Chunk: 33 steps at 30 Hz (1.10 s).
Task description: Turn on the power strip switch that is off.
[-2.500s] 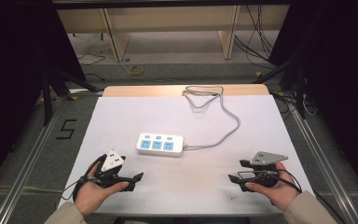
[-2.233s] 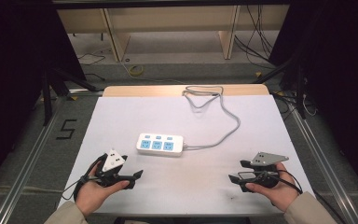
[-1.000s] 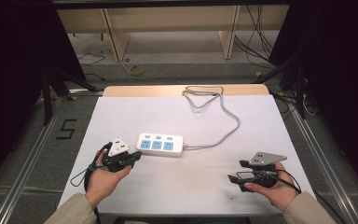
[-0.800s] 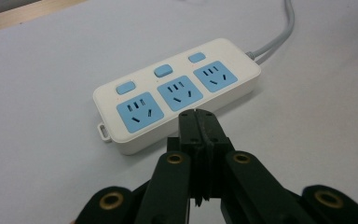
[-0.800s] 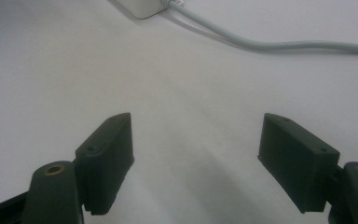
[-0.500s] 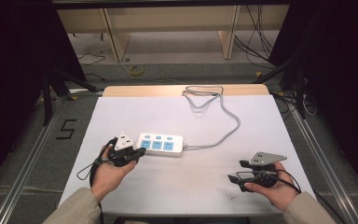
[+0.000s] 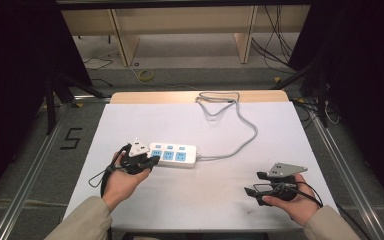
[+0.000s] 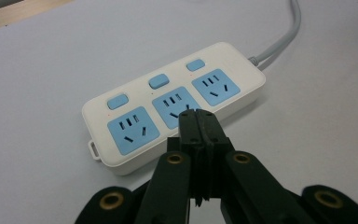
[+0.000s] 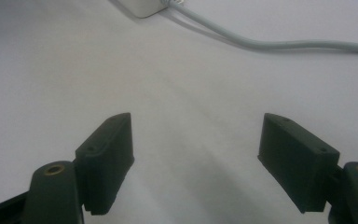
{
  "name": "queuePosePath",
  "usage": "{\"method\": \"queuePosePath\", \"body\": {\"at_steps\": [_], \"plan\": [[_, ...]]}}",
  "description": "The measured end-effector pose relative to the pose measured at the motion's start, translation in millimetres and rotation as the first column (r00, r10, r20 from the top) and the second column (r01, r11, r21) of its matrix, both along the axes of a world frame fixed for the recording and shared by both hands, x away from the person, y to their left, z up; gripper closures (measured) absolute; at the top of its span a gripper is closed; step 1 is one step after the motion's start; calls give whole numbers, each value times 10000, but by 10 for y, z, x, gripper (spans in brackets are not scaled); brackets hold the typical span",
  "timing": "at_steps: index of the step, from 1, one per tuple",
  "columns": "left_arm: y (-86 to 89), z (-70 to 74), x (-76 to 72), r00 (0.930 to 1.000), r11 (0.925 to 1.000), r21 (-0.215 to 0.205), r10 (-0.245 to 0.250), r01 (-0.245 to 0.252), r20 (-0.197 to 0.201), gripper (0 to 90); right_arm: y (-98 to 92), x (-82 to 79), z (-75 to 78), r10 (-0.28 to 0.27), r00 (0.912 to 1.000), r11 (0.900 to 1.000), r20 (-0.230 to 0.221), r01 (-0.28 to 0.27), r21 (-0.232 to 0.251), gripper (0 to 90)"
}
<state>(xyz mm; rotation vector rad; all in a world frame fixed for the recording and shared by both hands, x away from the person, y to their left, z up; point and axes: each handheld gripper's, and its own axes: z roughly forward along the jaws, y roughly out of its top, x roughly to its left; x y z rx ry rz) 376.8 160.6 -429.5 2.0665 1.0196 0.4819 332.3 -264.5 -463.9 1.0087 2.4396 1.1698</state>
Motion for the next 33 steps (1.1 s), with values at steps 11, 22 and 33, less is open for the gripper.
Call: {"method": "queuePosePath", "body": {"at_steps": [11,22,33], "plan": [[-78,11,56,10000,9998,169,-39,39,21,898,2,0,-2,4,10000,10000,-2,-4,-8,265],[-141,21,103,10000,9994,347,-87,87,-5,898,5,-1,-3,7,10000,10000,-16,-7,-4,266],[-198,20,154,10000,9991,416,-100,100,-1,898,6,0,-4,-10,10000,10000,-45,10,2,266]]}}
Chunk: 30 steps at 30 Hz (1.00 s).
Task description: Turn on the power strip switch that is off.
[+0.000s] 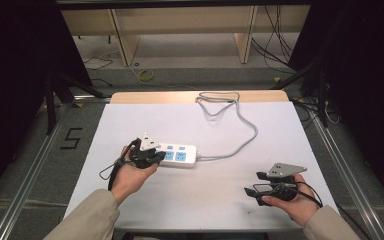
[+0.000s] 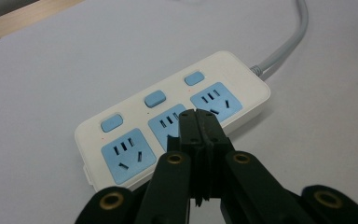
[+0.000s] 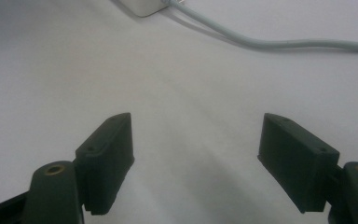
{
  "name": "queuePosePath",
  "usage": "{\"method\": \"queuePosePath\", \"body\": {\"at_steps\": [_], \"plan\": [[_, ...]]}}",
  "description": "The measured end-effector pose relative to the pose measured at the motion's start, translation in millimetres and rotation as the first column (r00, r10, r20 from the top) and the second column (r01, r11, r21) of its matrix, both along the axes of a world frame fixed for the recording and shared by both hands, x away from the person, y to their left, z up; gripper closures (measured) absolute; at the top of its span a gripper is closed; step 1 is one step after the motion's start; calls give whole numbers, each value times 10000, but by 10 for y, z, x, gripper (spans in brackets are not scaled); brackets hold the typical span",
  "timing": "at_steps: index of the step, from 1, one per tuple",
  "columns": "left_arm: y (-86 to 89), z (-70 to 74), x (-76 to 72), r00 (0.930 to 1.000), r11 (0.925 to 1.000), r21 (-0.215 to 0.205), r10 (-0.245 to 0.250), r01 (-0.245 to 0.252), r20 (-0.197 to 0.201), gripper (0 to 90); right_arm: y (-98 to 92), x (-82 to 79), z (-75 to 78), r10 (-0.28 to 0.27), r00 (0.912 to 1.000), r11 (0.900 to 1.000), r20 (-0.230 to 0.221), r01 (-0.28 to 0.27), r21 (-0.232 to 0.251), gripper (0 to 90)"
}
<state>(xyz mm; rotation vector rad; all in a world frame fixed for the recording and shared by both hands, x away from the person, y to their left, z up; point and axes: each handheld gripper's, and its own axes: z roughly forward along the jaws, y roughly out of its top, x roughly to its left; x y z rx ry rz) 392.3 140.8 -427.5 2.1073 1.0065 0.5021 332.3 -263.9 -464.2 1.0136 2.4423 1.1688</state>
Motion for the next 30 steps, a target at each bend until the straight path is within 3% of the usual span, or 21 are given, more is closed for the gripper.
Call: {"method": "queuePosePath", "body": {"at_steps": [13,30], "plan": [[-67,9,64,10000,10000,90,6,-6,50,898,-1,1,-1,16,10000,10000,2,-16,-16,266],[-99,-17,147,9998,9999,145,97,-95,-176,898,10,4,-7,-21,10000,10000,-57,21,11,265]]}}
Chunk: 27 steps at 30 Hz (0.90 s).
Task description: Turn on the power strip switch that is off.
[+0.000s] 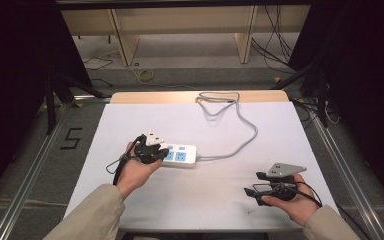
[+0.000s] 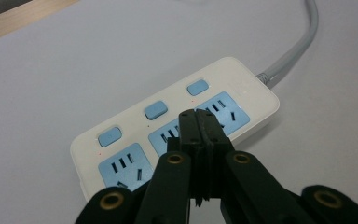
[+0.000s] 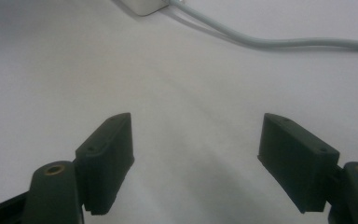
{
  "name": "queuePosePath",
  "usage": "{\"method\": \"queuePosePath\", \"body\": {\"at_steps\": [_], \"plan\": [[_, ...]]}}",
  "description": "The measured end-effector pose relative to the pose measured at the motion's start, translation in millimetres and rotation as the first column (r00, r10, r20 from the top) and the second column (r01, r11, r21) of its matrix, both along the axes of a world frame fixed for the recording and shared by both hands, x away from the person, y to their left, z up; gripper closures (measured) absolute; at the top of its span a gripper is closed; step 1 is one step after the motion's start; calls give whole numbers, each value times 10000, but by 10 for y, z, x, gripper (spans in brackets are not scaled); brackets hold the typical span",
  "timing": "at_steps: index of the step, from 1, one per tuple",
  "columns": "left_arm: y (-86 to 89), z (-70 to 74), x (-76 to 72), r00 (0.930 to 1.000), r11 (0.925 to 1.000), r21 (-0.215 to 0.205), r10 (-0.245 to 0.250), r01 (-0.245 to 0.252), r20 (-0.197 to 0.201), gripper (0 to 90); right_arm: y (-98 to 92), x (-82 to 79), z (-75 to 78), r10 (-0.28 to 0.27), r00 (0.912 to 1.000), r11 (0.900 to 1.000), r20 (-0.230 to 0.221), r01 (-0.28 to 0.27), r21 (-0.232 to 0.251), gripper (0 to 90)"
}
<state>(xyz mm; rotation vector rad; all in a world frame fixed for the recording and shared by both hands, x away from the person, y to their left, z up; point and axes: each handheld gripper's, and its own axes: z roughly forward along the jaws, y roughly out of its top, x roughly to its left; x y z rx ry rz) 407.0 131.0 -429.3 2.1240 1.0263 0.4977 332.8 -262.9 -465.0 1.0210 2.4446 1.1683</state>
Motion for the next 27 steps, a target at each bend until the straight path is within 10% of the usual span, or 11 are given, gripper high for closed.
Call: {"method": "queuePosePath", "body": {"at_steps": [27], "plan": [[-25,-18,164,9999,9995,265,156,-155,-39,898,-5,3,-1,-9,10000,10000,3,9,17,266]]}}
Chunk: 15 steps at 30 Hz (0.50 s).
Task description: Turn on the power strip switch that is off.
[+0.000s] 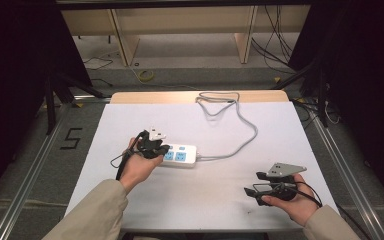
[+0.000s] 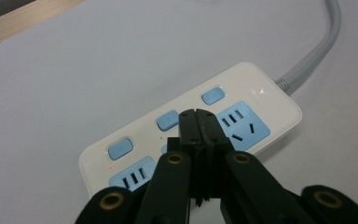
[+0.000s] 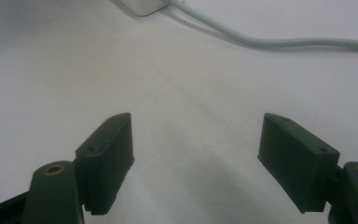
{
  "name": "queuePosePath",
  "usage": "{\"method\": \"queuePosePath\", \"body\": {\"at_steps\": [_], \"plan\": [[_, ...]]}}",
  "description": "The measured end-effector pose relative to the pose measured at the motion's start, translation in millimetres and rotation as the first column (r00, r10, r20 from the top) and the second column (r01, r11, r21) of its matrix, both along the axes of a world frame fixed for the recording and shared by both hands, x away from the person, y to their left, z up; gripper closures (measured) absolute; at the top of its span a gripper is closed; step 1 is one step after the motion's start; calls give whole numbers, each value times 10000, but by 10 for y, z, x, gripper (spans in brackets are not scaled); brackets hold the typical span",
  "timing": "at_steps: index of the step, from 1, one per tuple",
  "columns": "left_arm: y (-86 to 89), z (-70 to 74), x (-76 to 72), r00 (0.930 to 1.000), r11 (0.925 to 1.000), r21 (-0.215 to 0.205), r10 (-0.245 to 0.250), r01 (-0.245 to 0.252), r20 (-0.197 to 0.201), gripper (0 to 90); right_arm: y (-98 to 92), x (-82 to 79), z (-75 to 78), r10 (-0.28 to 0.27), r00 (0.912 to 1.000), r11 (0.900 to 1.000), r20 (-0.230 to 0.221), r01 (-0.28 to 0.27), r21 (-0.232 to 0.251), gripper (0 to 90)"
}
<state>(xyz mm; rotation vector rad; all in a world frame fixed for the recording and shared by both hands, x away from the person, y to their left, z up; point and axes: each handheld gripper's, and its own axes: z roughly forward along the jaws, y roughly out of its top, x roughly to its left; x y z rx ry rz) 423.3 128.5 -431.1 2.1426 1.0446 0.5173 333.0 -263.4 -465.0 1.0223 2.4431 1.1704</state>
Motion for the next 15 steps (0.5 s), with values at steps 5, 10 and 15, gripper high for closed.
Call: {"method": "queuePosePath", "body": {"at_steps": [5,10,15], "plan": [[0,3,21,10000,10000,8,32,-32,-27,898,0,0,0,-3,10000,10000,-3,3,-2,266],[-6,-4,41,10000,10000,2,78,-78,-13,898,0,0,0,0,10000,10000,-1,0,-5,266],[-14,-15,62,10000,9999,63,82,-82,-28,898,0,1,-1,17,10000,10000,0,-17,-10,265]]}}
